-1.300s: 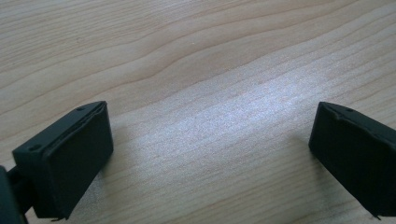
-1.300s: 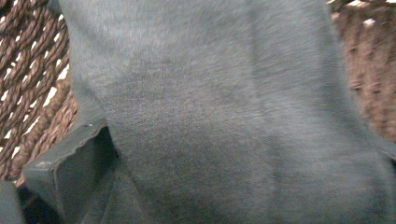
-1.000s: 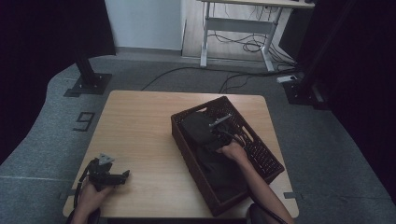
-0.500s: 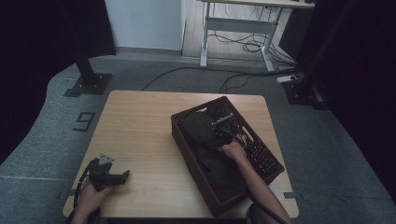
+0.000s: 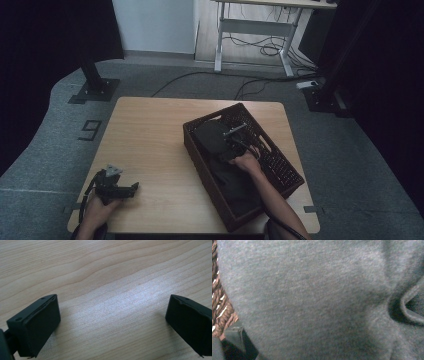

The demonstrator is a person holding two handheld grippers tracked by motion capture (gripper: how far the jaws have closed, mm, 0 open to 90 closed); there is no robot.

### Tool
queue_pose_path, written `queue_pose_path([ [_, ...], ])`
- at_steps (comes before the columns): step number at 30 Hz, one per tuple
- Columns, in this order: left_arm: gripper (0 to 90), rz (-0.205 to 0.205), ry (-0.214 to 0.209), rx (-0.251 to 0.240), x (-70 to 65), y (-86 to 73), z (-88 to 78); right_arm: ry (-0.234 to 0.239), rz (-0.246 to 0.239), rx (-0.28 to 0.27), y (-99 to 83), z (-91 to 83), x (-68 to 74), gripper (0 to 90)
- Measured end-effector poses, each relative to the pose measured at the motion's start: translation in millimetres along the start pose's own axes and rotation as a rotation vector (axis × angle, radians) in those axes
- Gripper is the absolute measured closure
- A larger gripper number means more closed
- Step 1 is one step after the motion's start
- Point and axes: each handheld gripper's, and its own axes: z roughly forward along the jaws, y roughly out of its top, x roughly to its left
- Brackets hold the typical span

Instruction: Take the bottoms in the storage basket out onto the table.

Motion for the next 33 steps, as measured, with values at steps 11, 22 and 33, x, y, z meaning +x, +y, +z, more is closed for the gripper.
queue_pose_path([
  [11, 0.0, 0.001, -0.003, 0.001, -0.2, 0.3, 0.2, -0.041, -0.014, 0.007, 0.2, 5.2, 6.6, 7.3],
  [22, 0.0, 0.003, -0.003, 0.001, -0.2, 0.5, 0.4, -0.075, 0.025, 0.015, 2.7, -10.3, 10.3, 60.4],
  [33, 0.0, 0.003, -0.003, 0.001, -0.2, 0.6, 0.4, -0.096, -0.012, -0.026, 5.4, -21.4, 12.8, 72.1],
])
